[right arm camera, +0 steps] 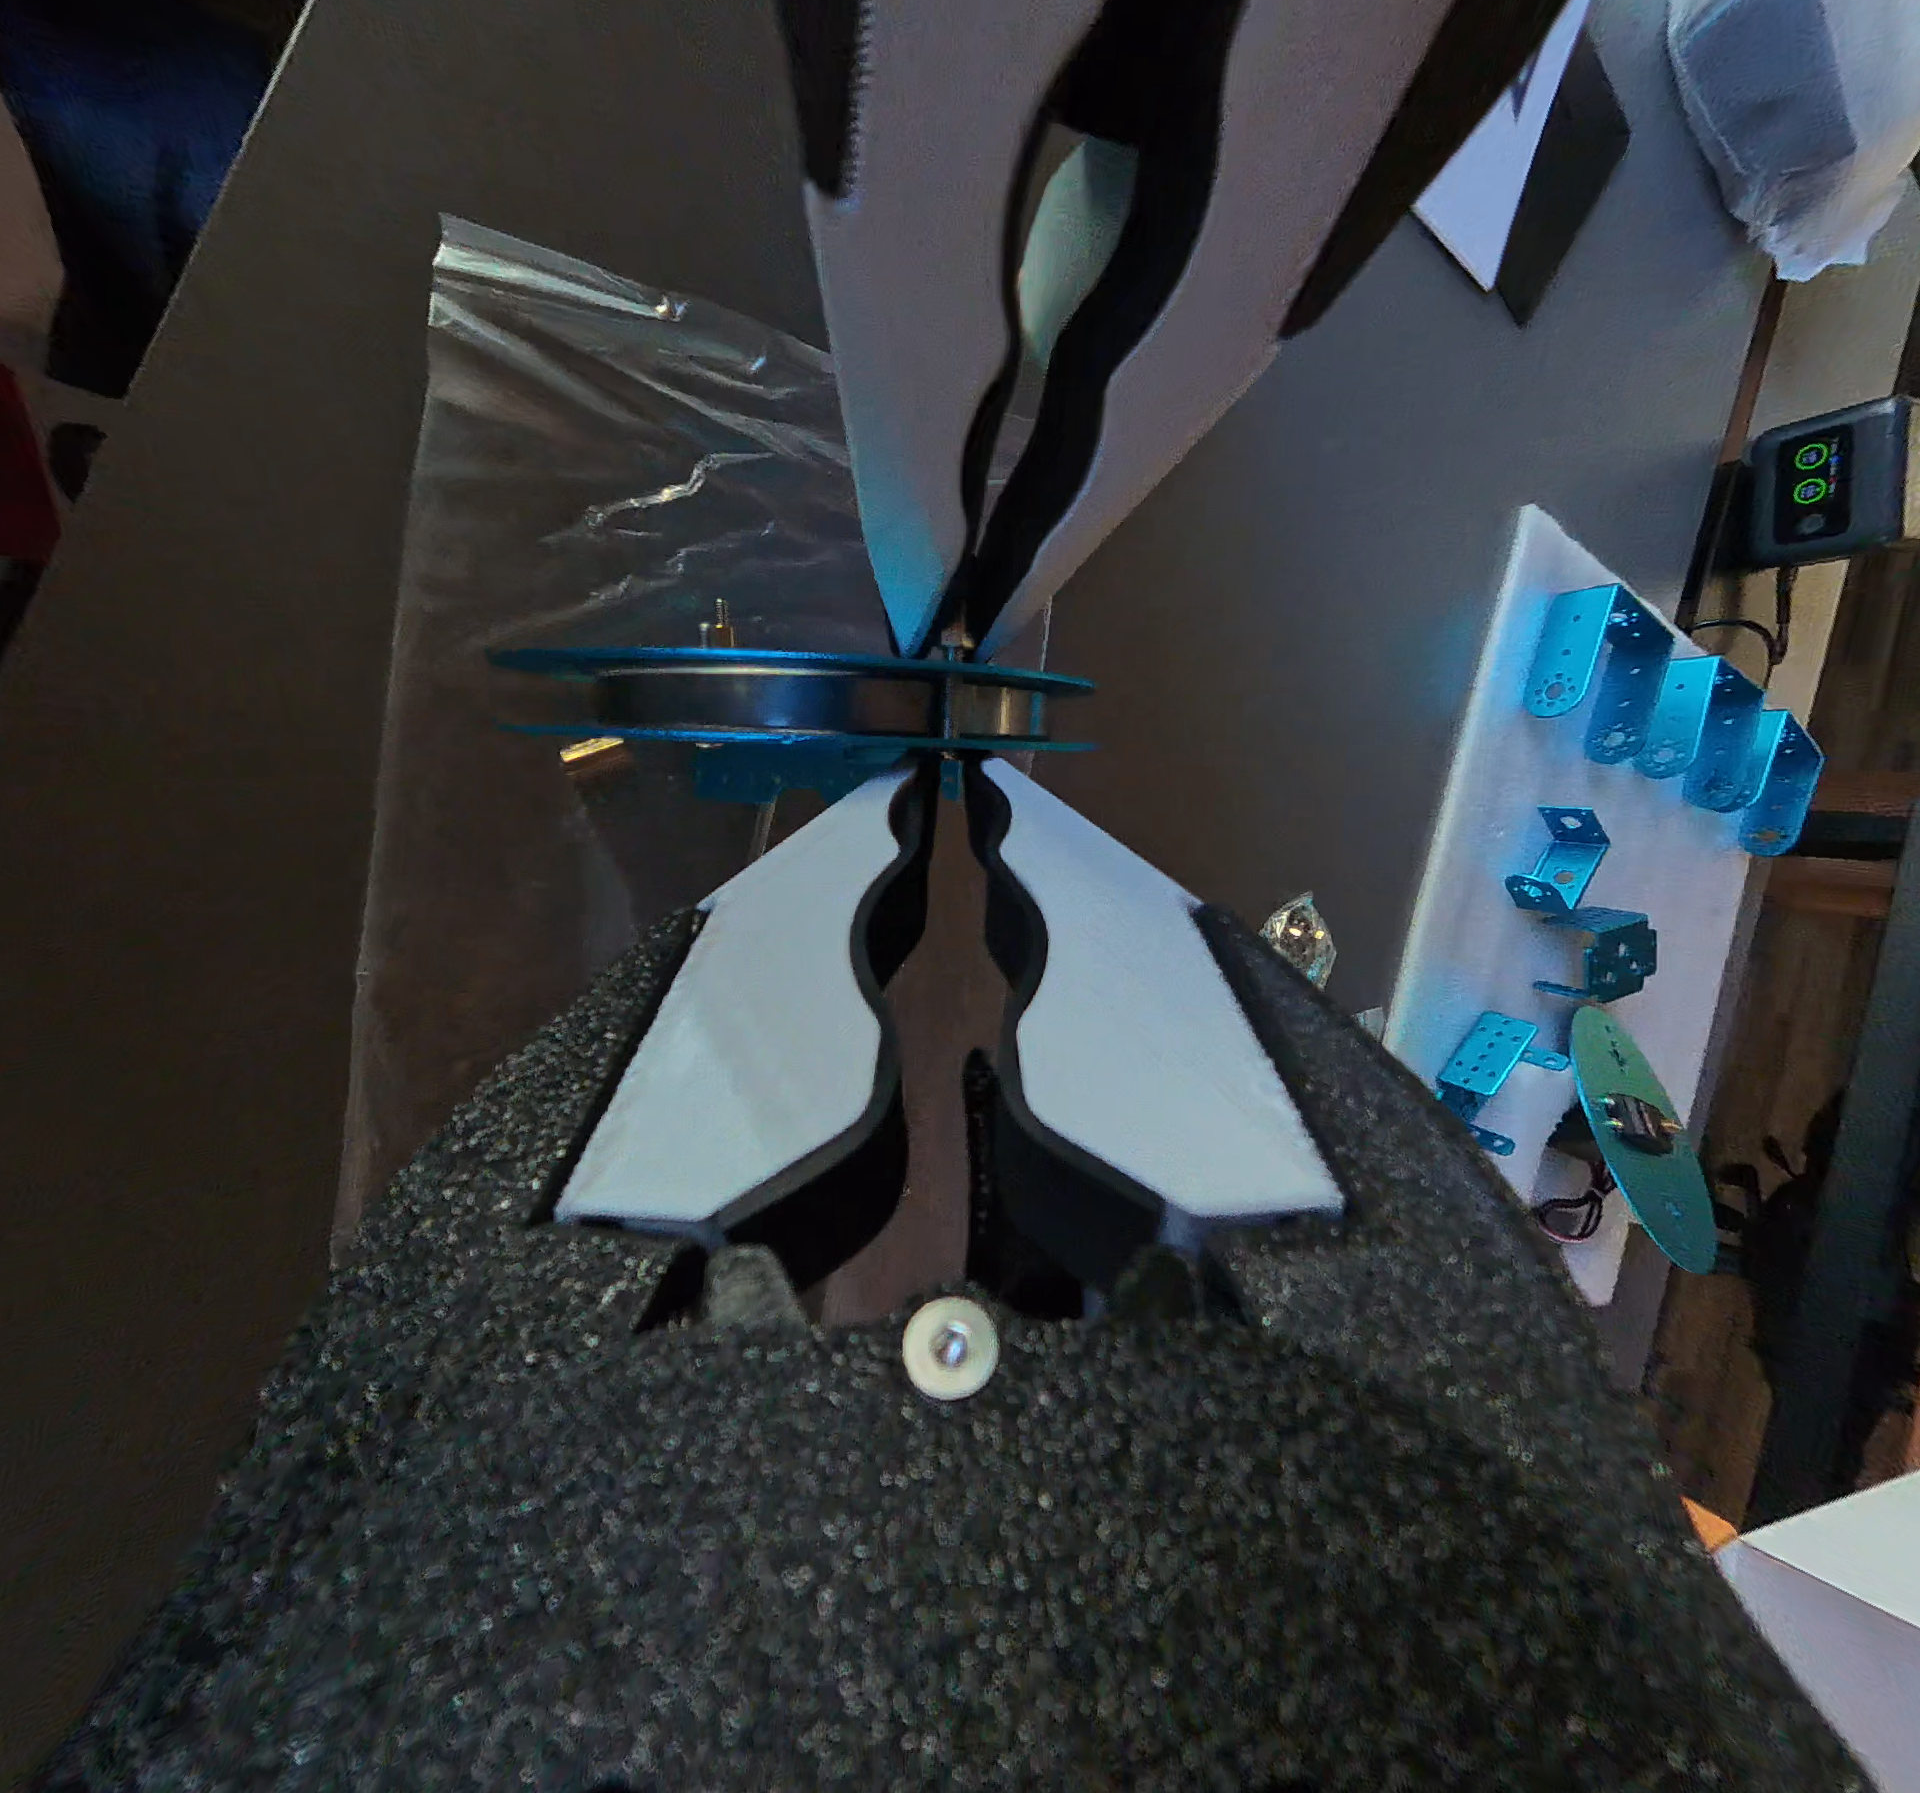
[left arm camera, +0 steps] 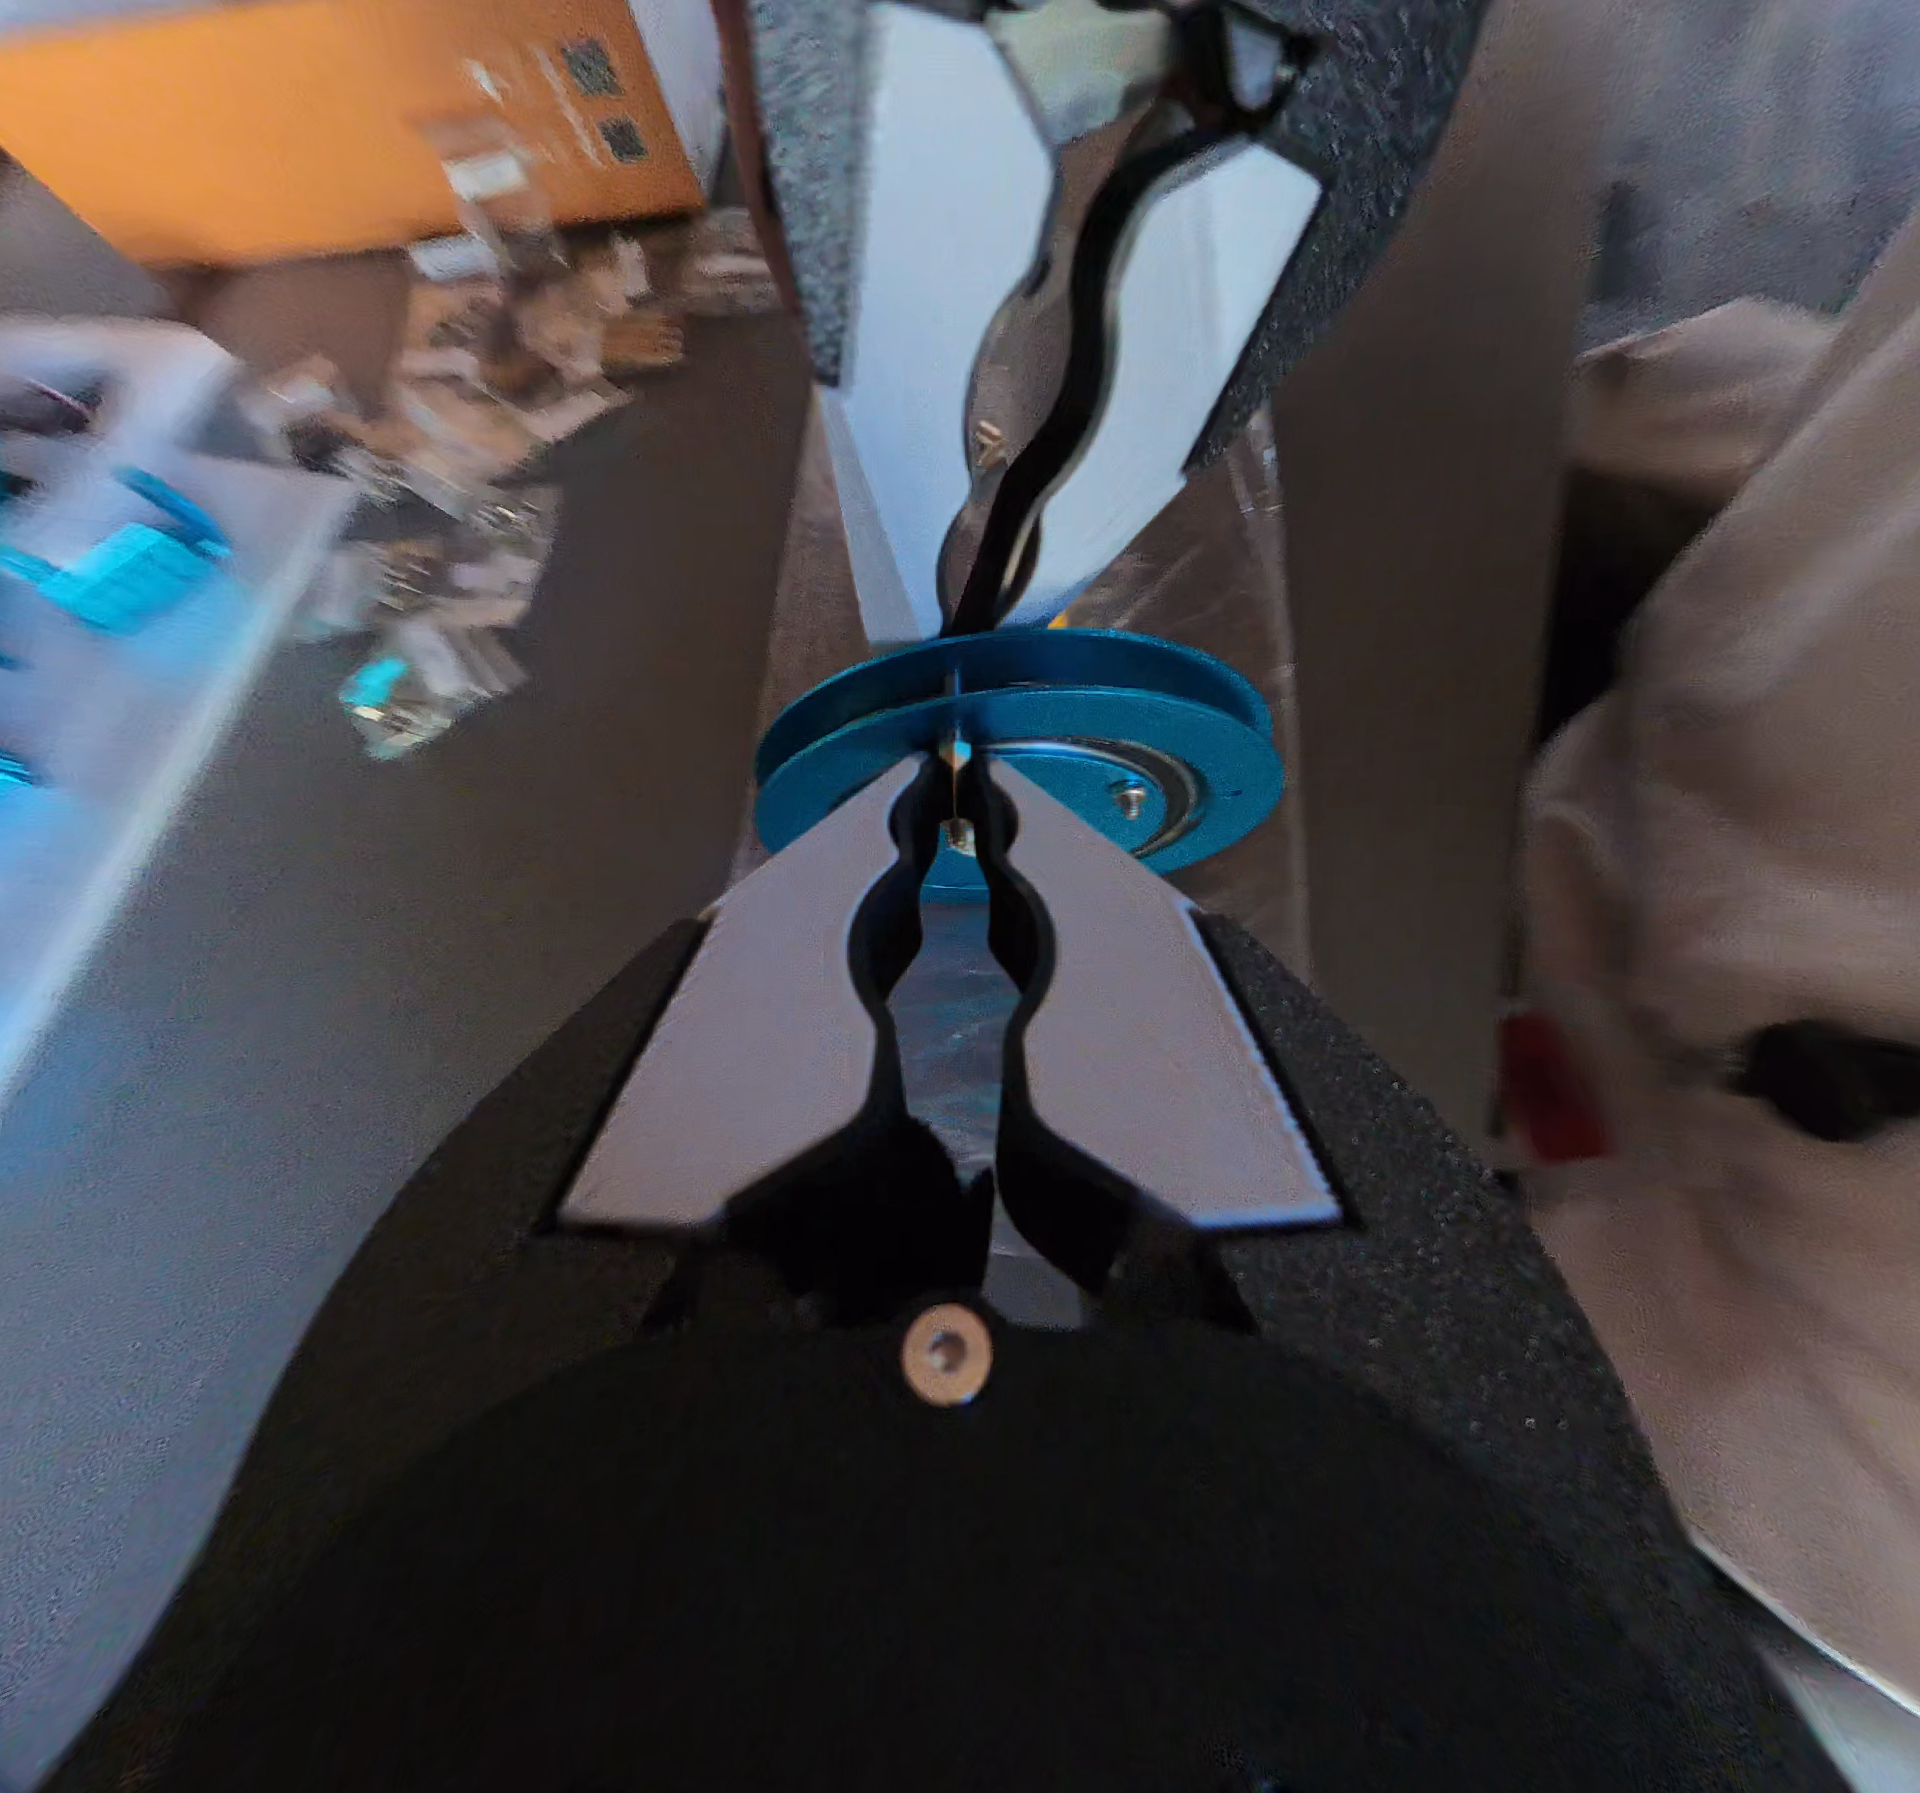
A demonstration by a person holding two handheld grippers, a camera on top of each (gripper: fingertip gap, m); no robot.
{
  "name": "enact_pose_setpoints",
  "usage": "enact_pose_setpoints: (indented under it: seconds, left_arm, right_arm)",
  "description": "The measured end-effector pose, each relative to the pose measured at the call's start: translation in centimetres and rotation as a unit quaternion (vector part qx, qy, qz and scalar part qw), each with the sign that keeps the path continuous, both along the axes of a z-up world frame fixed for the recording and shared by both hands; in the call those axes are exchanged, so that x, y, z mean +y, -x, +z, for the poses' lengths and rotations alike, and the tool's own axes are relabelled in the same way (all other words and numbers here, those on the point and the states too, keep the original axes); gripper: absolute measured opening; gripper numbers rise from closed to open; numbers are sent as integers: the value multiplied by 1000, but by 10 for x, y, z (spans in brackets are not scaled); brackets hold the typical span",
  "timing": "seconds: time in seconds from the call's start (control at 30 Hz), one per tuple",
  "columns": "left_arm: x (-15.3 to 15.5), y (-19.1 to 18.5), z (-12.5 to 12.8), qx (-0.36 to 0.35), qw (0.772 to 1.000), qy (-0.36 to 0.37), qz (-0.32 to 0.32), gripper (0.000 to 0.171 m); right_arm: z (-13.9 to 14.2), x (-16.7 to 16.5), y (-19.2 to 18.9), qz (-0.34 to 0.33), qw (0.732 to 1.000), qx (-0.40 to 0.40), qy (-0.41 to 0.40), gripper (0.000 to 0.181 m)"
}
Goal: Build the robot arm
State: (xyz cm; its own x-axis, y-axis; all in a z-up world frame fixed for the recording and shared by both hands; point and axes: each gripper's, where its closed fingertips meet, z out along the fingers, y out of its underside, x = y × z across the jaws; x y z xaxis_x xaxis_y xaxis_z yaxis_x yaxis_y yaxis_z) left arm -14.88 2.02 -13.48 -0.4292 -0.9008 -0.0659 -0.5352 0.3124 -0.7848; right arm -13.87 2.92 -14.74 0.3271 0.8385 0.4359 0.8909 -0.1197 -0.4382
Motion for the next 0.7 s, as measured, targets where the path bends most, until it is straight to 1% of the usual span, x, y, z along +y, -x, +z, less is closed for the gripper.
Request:
enact_pose_setpoints:
  seconds: [0.13,0.2,0.23,0.27,0.3,0.33,0.37,0.4,0.43,0.47,0.5,0.53,0.57,0.6,0.63,0.67,0.7]
  left_arm:
    - [-4,0,0,70,990,121,7,3]
    - [-6,-2,0,88,984,156,17,3]
    - [-7,-3,-1,86,985,152,18,2]
    - [-6,-5,-1,68,991,112,15,2]
    - [-6,-6,-2,38,999,36,7,2]
    - [-5,-8,-2,5,998,-57,-2,3]
    - [-4,-9,-1,-34,986,-161,-12,3]
    - [-2,-11,0,-76,959,-272,-24,2]
    - [-1,-12,1,-117,923,-365,-30,3]
    - [-1,-13,2,-155,881,-446,-33,2]
    - [1,-13,4,-192,824,-532,-36,2]
    - [1,-13,6,-225,756,-613,-40,2]
    - [1,-14,8,-249,698,-670,-41,2]
    - [2,-14,9,-267,670,-692,-38,2]
    - [2,-14,9,-274,671,-689,-33,2]
    - [5,-14,9,-269,682,-679,-26,3]
    - [6,-15,8,-262,705,-659,-21,3]
  right_arm:
    - [1,-4,1,10,1000,-10,4,4]
    - [1,-5,0,4,1000,-14,21,3]
    - [0,-7,0,-6,999,-4,53,3]
    - [0,-9,-1,-12,996,9,84,2]
    - [-1,-11,-3,-19,993,23,112,2]
    - [-1,-13,-3,-23,989,38,142,2]
    - [-1,-17,-2,-23,982,57,179,2]
    - [-1,-20,-2,-25,973,77,214,1]
    - [-1,-23,0,-29,962,102,253,1]
    - [-1,-27,1,-30,947,128,294,1]
    - [-1,-29,3,-33,932,153,327,1]
    - [0,-32,5,-38,912,179,367,1]
    - [1,-35,8,-43,887,207,410,1]
    - [2,-37,10,-51,856,238,455,1]
    - [4,-38,11,-55,828,266,491,1]
    - [4,-35,10,-62,814,285,503,1]
    - [5,-32,8,-69,809,293,505,1]
